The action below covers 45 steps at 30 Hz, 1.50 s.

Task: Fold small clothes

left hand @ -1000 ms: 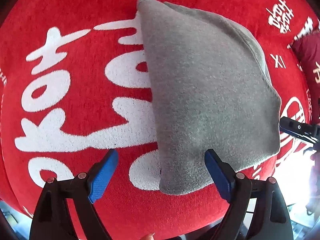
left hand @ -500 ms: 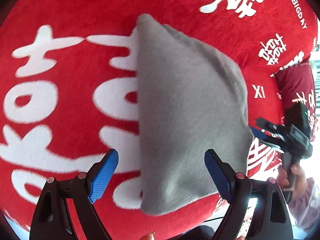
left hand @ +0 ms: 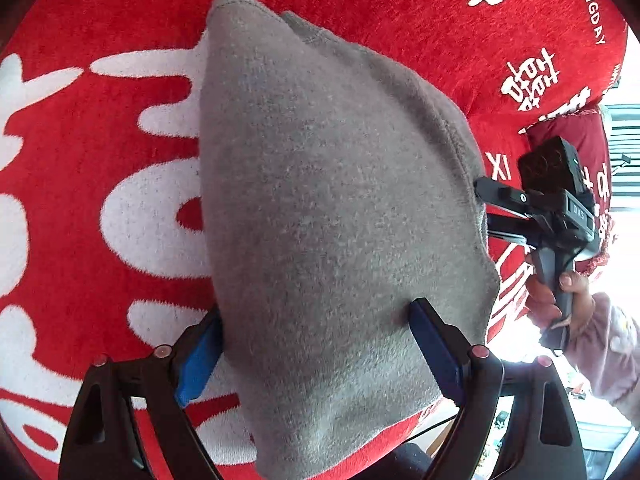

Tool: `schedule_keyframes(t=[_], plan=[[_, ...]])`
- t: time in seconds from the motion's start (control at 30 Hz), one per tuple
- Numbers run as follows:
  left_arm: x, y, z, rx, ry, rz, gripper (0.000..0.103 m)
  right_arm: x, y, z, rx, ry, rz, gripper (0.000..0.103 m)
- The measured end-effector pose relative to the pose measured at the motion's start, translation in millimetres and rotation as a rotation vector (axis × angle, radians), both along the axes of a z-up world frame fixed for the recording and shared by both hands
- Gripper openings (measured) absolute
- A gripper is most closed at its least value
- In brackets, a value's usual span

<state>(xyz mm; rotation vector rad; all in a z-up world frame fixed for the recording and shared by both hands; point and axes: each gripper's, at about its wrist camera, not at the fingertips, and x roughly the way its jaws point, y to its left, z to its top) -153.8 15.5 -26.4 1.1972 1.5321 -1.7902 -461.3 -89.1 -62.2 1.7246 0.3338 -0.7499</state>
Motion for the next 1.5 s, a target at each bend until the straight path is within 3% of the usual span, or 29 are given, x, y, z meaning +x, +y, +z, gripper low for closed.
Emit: schedule_keyframes(t=[0.2,0.3,0.33,0.37,0.5,0.57,0.83,1.07,1.33,1.5], plan=[[-0.3,-10.7,-6.5,-0.005,0.015,0.008,0.089,11.8,-22.0,-7.3,-0.031,-0.054,0.058,0.072],[-2.2,-10.8,-6.7,-0.013,0.004,0.013,0.088,15.3,-26.6,-12.4,-0.019,-0.074,0.03,0.072],[-2.7,-9.2,-4.8,-0.03,-0.011,0.01,0.086,15.5,-26.1,-13.7,-0.007,-0.072,0.016,0.064],[-5.8,-9.0,-3.9,-0.044,-0.022,0.009,0.079,15.8,-24.9,-15.4,0.017,-0.066,0.001,0.046],[-8.9,-5.9,9.2,-0.103,-0.012,-0.008,0.053,18.5,-20.7,-8.8,0.007,-0.072,-0.025,0.041],[-6.5,-6.1,17.0,-0.112,0.013,-0.004,0.049,21.7,-19.4,-1.7,-0.005,-0.082,-0.04,0.041],[4.3,6.7,51.3,-0.141,0.094,-0.011,0.048,47.7,-10.4,34.1,-0.021,-0.127,-0.07,0.04],[50.2,28.1,77.3,-0.165,0.106,-0.007,0.048,92.6,6.4,61.3,-0.022,-0.168,-0.065,0.04],[120.0,57.2,79.4,-0.159,0.058,0.02,0.048,161.1,24.7,59.2,0.013,-0.206,-0.036,0.04],[158.9,66.8,59.2,-0.15,0.007,0.063,0.048,208.1,21.5,42.7,0.034,-0.199,-0.002,0.04]])
